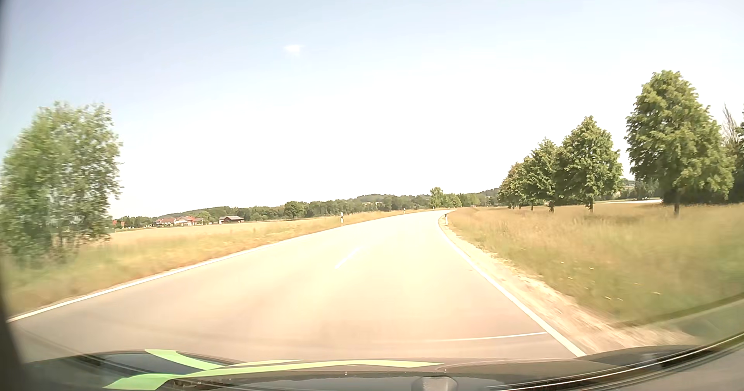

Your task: Follow the waypoints while adhering to traffic rules and regulations

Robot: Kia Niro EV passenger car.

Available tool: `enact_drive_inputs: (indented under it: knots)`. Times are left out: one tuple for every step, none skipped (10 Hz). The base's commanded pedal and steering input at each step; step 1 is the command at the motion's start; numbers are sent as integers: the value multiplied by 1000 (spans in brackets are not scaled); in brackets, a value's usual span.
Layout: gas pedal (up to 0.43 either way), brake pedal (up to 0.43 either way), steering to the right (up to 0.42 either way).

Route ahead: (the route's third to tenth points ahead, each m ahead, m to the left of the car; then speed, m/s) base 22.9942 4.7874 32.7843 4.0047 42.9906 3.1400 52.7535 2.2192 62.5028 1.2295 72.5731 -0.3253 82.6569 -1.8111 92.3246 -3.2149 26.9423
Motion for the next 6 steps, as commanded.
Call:
enact_drive_inputs:
  knots:
    - [110, 0, 12]
    - [0, 0, 12]
    - [0, 0, 12]
    - [0, 0, 11]
    - [0, 0, 9]
    - [0, 0, 9]
